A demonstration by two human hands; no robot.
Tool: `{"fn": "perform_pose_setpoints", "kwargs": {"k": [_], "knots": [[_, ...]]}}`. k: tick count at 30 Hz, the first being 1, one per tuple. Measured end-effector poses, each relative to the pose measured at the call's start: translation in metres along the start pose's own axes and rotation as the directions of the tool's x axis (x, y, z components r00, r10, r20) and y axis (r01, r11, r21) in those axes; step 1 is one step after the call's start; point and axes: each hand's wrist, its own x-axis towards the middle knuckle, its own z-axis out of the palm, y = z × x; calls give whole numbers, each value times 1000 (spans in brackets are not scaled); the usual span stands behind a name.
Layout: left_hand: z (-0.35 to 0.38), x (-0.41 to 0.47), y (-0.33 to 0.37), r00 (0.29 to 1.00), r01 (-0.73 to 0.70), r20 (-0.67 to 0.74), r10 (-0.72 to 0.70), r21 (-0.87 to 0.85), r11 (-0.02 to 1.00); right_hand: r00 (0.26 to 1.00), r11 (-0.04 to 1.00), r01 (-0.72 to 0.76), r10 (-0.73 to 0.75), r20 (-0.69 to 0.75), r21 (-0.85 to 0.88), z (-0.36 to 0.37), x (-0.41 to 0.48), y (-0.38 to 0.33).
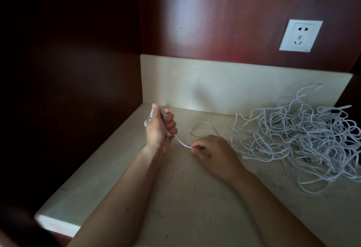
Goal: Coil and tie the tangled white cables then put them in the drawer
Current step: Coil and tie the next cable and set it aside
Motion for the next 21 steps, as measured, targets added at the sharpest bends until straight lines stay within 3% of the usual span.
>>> {"fn": "perform_pose_setpoints", "kwargs": {"k": [5, 10, 16, 21], "knots": [[-6, 6, 8, 990, -86, -112, 84, -14, 996, 997, 1000, -17, 15, -80, -17, -1, 0, 5], [-8, 5, 6, 978, -48, -188, 93, 232, 972, 990, 996, 62, -54, -132, 58, -8, 4, -4], [-2, 1, -8, 995, 98, -56, -82, 432, 896, 988, 990, 77, -60, -145, 115, -18, 0, -18], [6, -11, -19, 968, 106, 78, -238, 732, 673, 976, 989, -44, 73, -205, 143, -21, -1, -20]]}}
